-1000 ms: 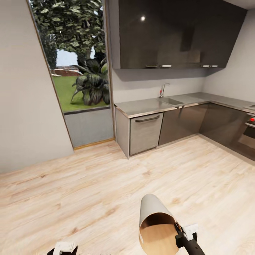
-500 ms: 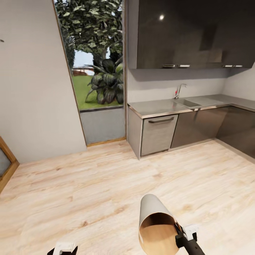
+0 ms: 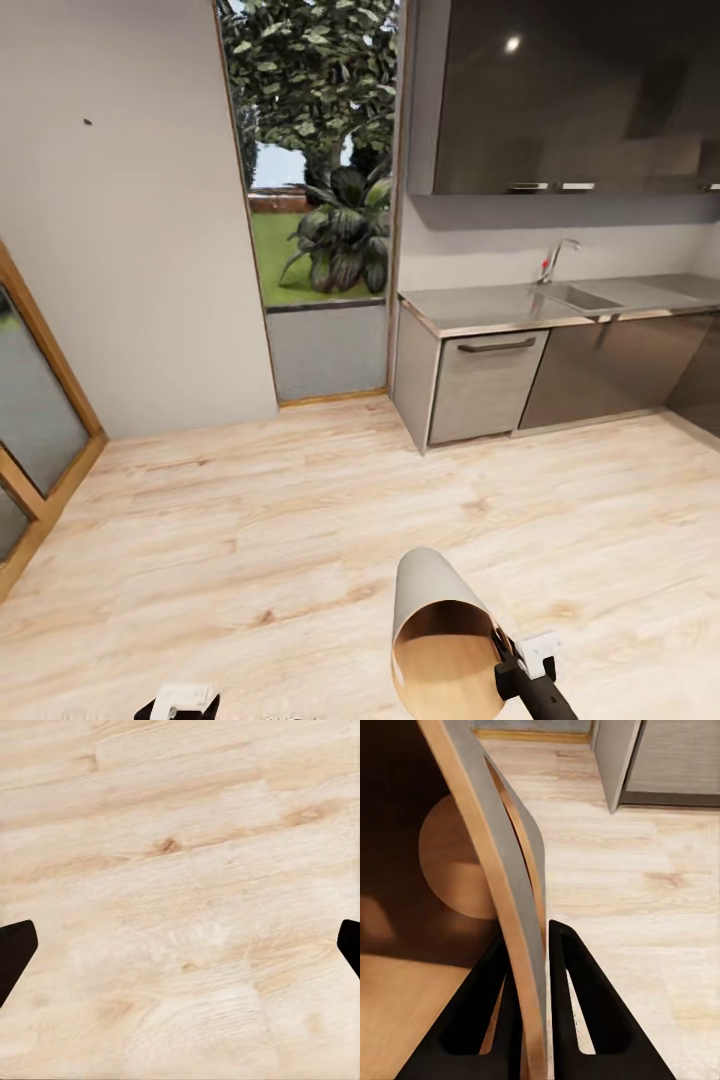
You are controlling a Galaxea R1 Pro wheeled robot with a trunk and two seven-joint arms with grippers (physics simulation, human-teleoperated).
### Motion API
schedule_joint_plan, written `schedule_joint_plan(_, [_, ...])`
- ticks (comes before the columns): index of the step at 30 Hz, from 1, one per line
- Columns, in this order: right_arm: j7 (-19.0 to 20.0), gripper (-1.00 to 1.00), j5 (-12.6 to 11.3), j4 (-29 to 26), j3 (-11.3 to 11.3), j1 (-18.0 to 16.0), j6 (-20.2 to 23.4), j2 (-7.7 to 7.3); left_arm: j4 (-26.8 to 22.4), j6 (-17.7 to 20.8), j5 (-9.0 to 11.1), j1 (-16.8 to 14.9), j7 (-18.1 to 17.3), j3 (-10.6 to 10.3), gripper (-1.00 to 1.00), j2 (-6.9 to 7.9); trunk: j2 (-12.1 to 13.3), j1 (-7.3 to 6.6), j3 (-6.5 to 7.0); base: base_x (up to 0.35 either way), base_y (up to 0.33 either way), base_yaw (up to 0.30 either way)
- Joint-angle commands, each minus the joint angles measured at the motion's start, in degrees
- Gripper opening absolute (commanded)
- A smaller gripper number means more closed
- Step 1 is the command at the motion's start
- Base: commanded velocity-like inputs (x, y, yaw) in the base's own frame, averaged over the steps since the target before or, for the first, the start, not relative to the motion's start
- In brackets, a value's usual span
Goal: Put the three can of soda from the living room inside the tash can in the kitchen.
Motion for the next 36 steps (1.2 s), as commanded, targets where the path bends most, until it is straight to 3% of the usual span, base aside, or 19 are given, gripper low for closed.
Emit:
schedule_joint_plan(1, [0.56,-1.00,-0.28,-0.13,-0.17,-0.03,0.01,0.01,0.01,0.00,0.00,0.00,0.00,0.00,1.00,-0.01,0.00,0.00,0.01,0.000,0.000,0.248])
schedule_joint_plan(36, [0.55,-1.00,-0.20,-0.13,-0.20,-0.03,0.01,0.53,0.05,-0.05,0.00,0.00,0.01,-0.09,1.00,-0.18,0.00,0.00,0.01,0.000,0.000,0.248])
